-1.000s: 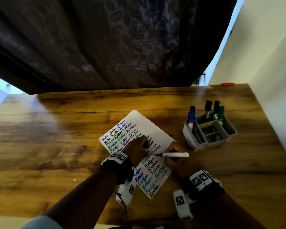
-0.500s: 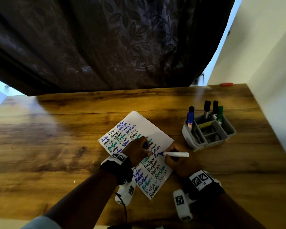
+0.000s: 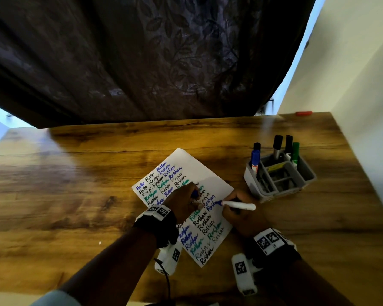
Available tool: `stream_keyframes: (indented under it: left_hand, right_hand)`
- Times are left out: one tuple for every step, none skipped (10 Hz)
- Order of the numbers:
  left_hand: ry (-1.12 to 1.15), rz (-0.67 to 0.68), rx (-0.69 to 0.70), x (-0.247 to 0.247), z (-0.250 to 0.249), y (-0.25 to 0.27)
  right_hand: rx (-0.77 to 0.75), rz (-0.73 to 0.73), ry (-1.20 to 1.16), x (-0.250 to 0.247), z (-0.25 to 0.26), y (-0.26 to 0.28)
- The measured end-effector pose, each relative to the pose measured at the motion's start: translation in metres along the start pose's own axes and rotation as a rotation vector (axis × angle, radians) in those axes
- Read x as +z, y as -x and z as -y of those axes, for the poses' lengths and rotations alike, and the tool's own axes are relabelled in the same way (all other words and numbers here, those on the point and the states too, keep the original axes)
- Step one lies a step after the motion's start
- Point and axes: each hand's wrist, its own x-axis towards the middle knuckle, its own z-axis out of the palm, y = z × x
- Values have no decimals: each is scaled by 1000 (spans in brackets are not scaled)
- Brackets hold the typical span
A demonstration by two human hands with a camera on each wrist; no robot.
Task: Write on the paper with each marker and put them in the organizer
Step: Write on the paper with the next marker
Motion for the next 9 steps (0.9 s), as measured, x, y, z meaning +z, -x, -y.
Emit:
stream_keyframes:
  left_hand:
    - [11,-3,-1,-1,-2,0]
    - [15,1,-12,-1,-3,0]
    - [18,1,-2,-1,-2,-1]
    - [16,0,-1,-1,0,-1]
    - [11,-5,4,0,2,-1]
    - [21,-5,1,0,2,-2]
    - [24,-2,-18,1,1,-2]
    - [19,-3,-13,0,0,-2]
    - [27,0,-13,1,0,-1]
  right_hand:
    - [-81,-97,-2,4,8,-1]
    - [-131,-130,67,5,4,-5]
    - [-144,-109,41,2,2,-2]
    - [-78,-66,52,4,-5,-4]
    - [-69,-100,42,3,-5,-3]
    - [-38,-68,28,-1,-4,-2]
    - [-160,-184,1,3,-4,-2]
    - [-48,-84,23,-1,0,-1]
    - [38,8,-33,-4,-10,-1]
